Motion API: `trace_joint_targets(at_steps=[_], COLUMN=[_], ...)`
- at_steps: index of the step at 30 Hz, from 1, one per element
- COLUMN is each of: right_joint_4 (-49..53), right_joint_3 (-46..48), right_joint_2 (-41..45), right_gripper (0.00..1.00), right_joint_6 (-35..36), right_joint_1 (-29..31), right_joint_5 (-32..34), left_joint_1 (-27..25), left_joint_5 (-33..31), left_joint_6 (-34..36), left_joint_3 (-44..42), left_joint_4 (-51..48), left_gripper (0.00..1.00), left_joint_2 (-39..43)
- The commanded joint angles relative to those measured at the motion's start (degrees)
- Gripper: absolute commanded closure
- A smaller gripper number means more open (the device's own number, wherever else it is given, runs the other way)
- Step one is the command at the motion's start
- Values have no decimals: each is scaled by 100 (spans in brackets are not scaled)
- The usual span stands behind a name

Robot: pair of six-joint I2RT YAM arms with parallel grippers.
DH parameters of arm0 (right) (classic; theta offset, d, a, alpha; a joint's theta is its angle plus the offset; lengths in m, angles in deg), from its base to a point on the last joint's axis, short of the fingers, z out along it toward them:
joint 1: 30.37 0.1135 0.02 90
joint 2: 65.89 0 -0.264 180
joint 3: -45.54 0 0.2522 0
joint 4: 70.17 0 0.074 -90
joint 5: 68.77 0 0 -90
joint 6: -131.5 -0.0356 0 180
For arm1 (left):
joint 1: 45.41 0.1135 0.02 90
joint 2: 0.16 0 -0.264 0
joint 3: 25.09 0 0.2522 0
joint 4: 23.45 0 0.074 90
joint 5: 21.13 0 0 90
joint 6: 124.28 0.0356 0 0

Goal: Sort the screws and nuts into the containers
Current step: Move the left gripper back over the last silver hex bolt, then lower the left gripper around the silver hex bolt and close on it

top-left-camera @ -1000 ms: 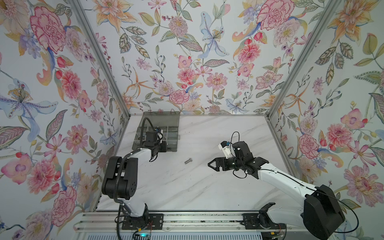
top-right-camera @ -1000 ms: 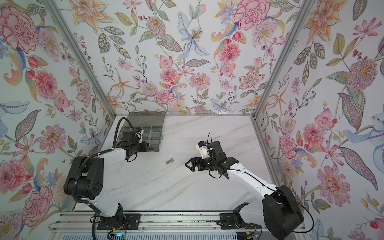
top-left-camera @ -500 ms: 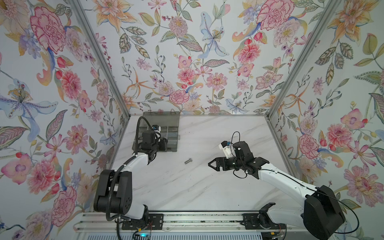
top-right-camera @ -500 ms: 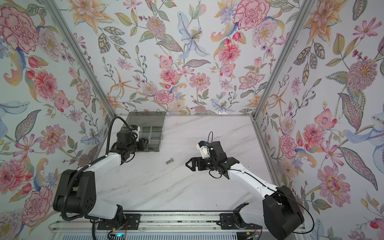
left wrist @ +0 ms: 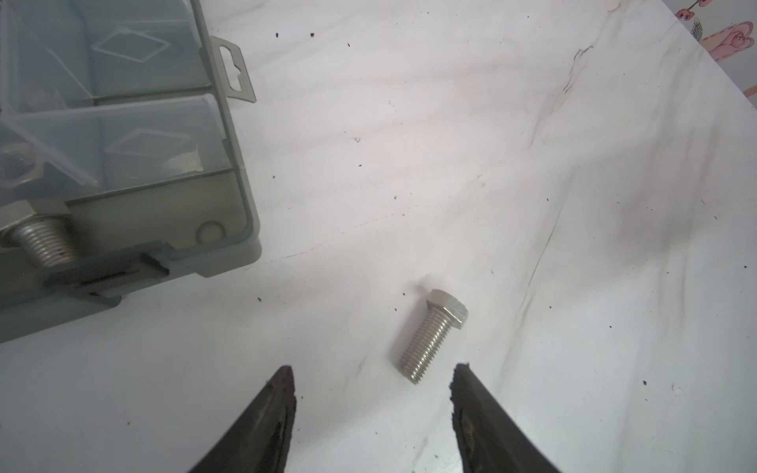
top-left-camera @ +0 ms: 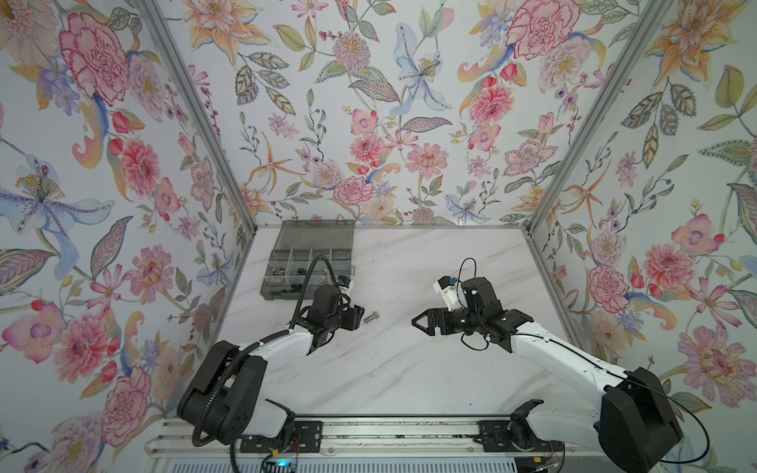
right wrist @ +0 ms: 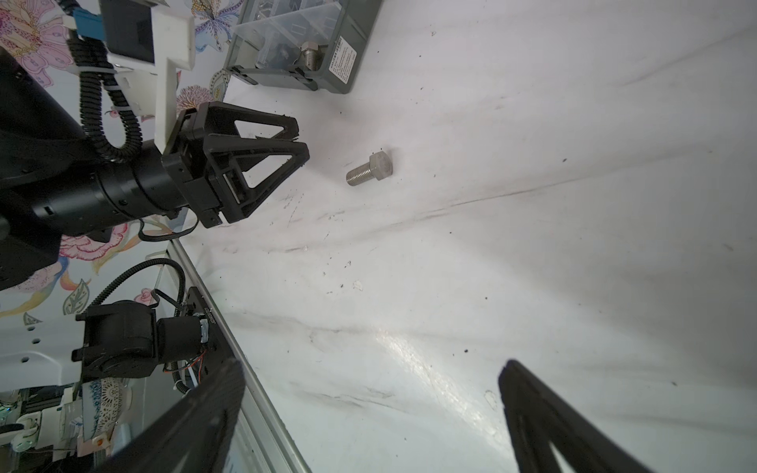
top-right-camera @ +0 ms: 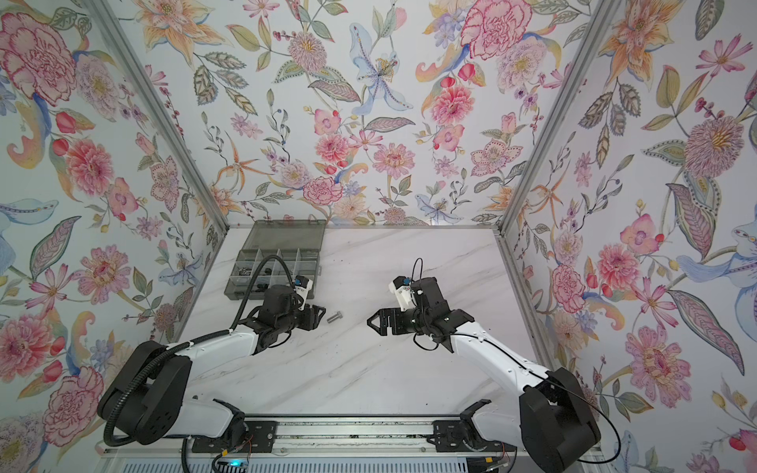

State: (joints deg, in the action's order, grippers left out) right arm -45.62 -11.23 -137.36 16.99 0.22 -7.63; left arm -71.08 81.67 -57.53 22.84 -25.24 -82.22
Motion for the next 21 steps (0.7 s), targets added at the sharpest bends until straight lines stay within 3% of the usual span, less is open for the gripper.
trace_joint_targets(at_steps=[1,13,21], right_joint_4=[-106,-114,-106], right_joint_3=[73,130,143], right_joint_2=[102,122,115], right_gripper=[1,1,1], right_joint_6=[-27,-21,-27], right_joint_1=[-44,-97,-139], right_joint_5=[-101,-111,-148], left_joint_1=[-160,-549,-720], left_joint_5=[-188,36,-199], left_joint_6=[-143,298,465], left_joint_3=[-23,496,577], left_joint_4=[440,445,197], left_gripper=[37,36,37], left_joint_2=[-179,-1114,-1354])
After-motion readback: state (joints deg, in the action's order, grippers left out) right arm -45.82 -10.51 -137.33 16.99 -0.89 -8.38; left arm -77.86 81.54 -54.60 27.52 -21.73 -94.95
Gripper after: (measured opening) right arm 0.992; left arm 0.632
